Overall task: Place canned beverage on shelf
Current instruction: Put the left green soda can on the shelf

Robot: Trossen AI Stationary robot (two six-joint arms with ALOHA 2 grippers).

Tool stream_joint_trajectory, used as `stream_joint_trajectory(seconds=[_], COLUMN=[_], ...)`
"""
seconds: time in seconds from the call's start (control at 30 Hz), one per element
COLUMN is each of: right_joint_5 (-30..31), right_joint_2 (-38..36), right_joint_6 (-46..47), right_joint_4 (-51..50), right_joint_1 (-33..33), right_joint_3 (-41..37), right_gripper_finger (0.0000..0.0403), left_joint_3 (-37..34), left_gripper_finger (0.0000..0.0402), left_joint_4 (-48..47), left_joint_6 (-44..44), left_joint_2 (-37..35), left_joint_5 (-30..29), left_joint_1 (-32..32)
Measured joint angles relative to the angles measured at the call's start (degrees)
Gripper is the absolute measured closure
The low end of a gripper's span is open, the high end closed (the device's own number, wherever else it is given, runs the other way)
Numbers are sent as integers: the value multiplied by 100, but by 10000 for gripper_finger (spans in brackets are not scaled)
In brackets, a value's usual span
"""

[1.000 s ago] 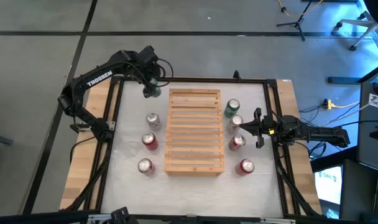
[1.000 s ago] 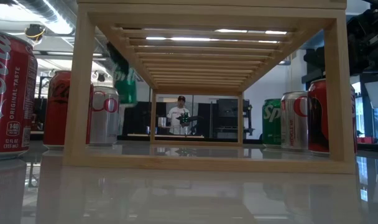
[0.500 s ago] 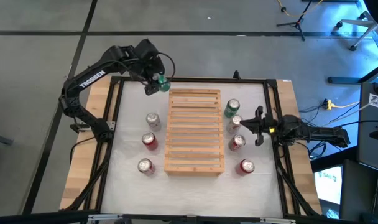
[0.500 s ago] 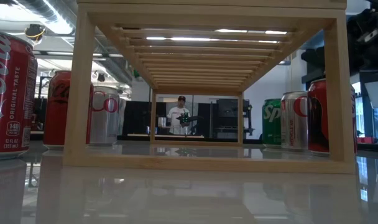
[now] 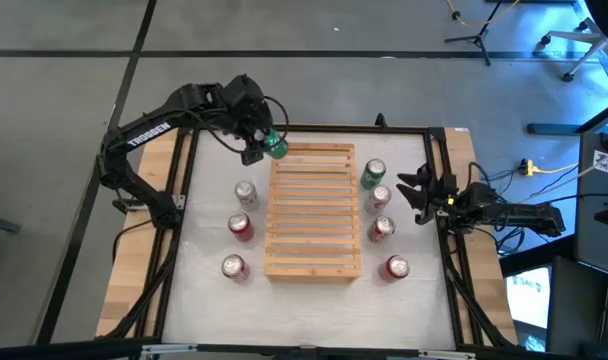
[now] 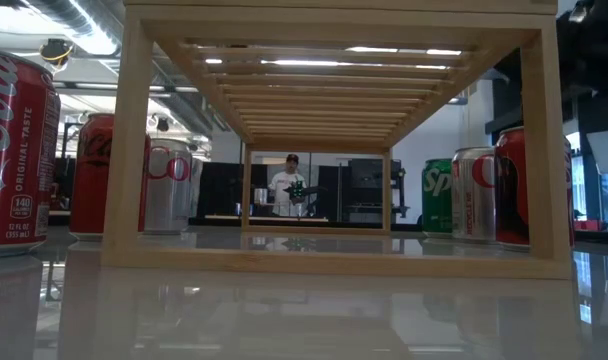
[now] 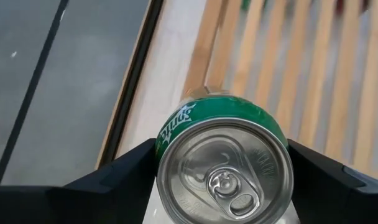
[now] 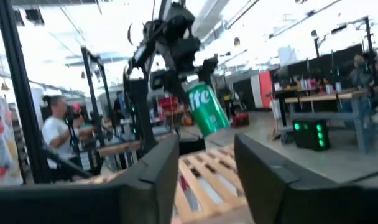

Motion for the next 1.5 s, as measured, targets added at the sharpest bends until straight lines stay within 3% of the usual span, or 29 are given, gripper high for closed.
stream_joint_trajectory(seconds=[0.2, 0.53, 0.73, 1.0, 1.5], right_joint_5=[560, 1216, 1676, 1687, 1548], right_joint_2=[556, 2352, 3633, 4994, 6243], right_joint_6=[-1, -463, -877, -1377, -1675], right_joint_4=[158, 147, 128, -3, 167], right_joint_1=[-1, 1, -1, -1, -1], right_joint_3=[365, 1393, 2206, 3209, 3911], right_gripper_finger=[178, 112, 102, 102, 102], left_joint_3=[0, 0, 0, 0, 0], left_gripper_finger=[114, 113, 113, 113, 113], left_joint_4=[449, 473, 477, 473, 470], left_joint_6=[-300, -421, -420, -419, -415], left_joint_2=[0, 0, 0, 0, -2], left_joint_5=[544, 543, 543, 543, 545], left_joint_1=[-22, -20, -20, -20, -20])
